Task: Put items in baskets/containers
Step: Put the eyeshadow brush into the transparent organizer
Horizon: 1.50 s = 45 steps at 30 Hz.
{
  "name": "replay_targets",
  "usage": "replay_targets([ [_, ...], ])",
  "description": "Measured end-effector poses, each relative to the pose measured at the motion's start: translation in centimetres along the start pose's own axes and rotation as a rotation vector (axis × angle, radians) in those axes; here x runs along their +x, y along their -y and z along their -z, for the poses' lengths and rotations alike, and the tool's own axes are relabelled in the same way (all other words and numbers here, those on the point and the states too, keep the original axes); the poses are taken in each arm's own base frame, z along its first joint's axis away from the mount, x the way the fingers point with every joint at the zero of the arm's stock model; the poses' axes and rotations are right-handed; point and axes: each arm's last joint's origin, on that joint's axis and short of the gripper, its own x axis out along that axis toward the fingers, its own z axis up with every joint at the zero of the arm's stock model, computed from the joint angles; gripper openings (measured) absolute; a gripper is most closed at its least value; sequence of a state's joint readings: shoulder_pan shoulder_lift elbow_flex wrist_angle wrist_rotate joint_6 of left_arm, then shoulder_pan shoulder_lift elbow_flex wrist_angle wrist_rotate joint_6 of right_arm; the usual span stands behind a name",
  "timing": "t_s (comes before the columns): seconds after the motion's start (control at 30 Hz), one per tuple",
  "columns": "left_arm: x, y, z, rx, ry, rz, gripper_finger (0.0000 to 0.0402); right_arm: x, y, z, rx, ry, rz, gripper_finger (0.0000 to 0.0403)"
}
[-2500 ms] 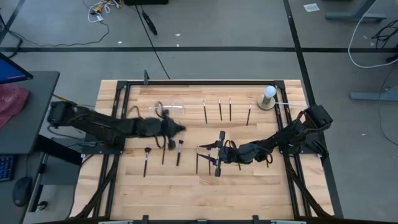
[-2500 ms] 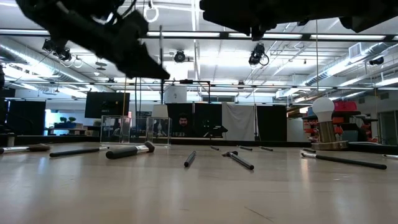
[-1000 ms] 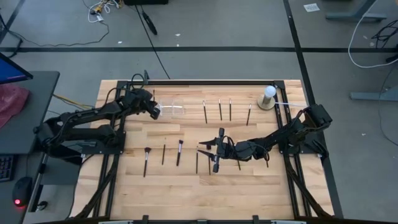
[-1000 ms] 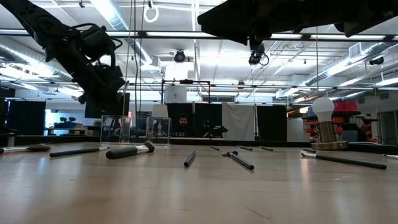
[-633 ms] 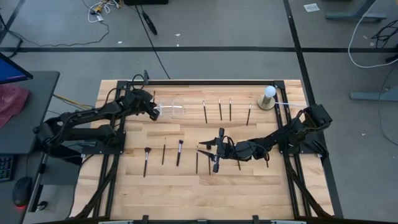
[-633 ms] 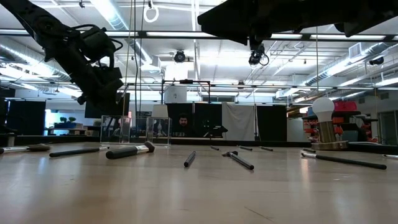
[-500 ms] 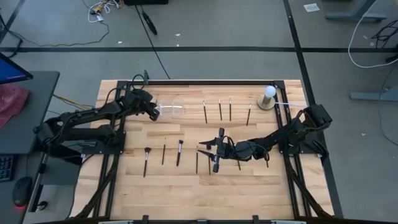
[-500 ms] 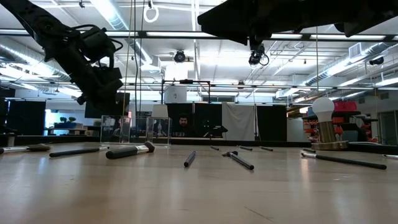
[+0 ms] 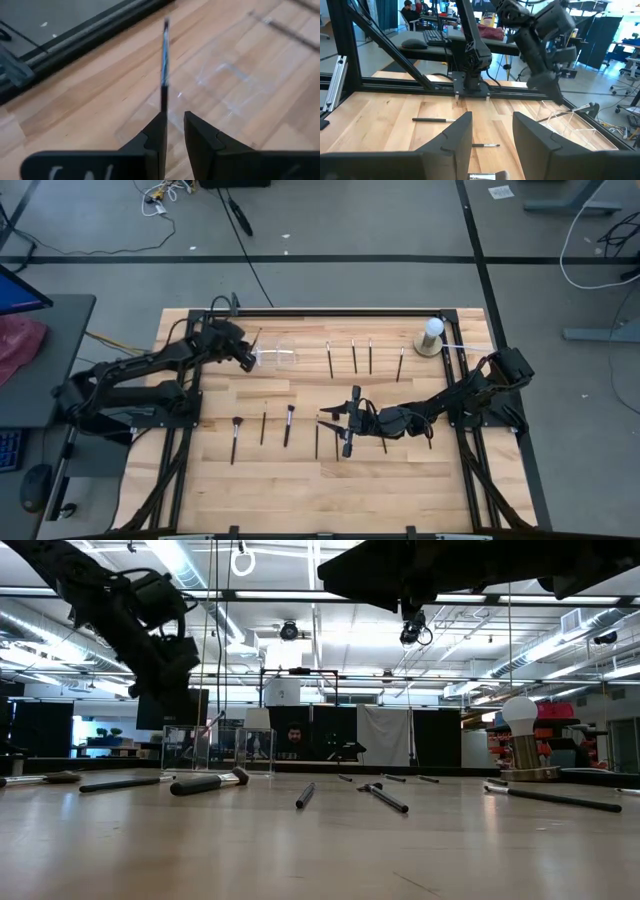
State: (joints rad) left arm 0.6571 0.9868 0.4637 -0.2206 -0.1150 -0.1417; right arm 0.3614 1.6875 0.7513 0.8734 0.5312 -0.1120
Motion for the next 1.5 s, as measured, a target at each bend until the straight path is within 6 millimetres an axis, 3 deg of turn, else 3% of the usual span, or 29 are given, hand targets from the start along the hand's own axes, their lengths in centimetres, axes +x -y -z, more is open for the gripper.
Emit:
replay_targets([
  [0.3, -4.3, 1.9, -2.6, 0.075, 0.095, 0.189, 0.0069, 0.0, 0.0, 0.2, 0.022, -0.022, -0.001, 0.0142],
  [0.47, -6.1, 4.2, -1.8, 0.144, 0.148, 0.343, 0.0064, -0.1, -0.1, 1.6, 0.088, -0.148, -0.002, 0.0142],
  [0.6, -6.5, 6.4, -0.4, 0.196, 0.190, 0.481, 0.0055, -1.1, -0.1, 2.1, 0.143, -0.280, 0.012, 0.0142],
  [0.87, -6.4, 10.2, 3.1, 0.267, 0.346, 0.680, 0.0042, -6.4, 0.7, 2.1, 0.420, -0.643, 0.174, 0.0142],
  [1.1, -6.5, 11.3, 4.7, 0.278, 0.416, 0.688, 0.0039, -12.4, 2.2, 3.0, 0.622, -1.013, 0.491, 0.0142],
  [1.27, -6.4, 11.4, 4.8, 0.295, 0.425, 0.662, 0.0039, -15.1, 2.3, 3.5, 0.666, -1.118, 0.720, 0.0142],
  [1.5, -6.4, 11.4, 4.8, 0.296, 0.423, 0.661, 0.0039, -17.6, 2.1, 4.4, 0.706, -1.081, 0.910, 0.0142],
])
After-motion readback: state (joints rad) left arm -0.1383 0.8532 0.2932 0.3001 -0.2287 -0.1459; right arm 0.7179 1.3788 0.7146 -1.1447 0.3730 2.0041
